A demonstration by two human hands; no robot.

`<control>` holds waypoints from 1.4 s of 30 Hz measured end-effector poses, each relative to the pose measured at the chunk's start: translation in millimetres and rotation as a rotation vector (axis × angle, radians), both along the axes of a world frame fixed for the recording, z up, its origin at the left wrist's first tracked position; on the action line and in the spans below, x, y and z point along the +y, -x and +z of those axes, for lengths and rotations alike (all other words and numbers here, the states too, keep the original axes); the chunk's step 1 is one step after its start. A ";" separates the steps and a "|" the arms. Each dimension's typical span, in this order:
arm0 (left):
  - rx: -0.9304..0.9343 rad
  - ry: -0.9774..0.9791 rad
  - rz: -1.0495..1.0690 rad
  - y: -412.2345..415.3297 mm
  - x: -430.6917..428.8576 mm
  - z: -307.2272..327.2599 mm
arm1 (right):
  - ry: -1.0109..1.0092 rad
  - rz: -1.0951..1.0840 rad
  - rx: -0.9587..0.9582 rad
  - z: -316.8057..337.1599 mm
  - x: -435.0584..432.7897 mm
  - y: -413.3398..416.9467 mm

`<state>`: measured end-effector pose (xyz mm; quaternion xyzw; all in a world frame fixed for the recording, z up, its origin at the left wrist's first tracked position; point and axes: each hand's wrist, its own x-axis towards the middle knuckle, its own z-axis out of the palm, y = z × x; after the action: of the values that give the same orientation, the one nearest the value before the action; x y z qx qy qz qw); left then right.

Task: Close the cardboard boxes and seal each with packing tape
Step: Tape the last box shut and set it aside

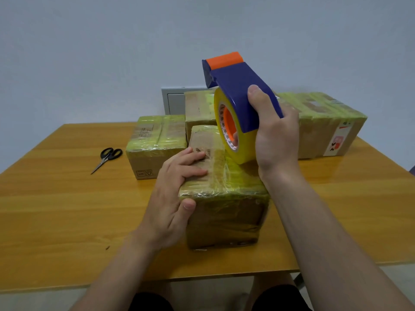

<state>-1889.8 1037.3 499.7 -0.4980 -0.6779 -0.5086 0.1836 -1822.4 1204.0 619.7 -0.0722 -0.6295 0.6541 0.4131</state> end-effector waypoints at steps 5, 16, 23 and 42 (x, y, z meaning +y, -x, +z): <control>0.088 0.096 -0.001 5.1 -8.4 2.5 | -0.014 -0.013 -0.014 0.6 -2.8 0.7; 0.165 0.171 0.110 -3.9 -17.8 15.5 | 0.023 -0.011 -0.021 3.1 -3.0 -1.2; 0.397 0.181 -0.026 -9.1 -4.4 37.0 | 0.025 -0.024 -0.021 1.7 -0.4 -0.5; 0.307 0.290 0.073 -26.7 8.3 63.5 | 0.083 0.034 -0.021 0.5 1.0 -2.9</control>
<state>-1863.1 1045.7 563.2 -0.5660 -0.7258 -0.3166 0.2295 -1819.5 1204.9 620.3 -0.0853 -0.6073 0.6857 0.3922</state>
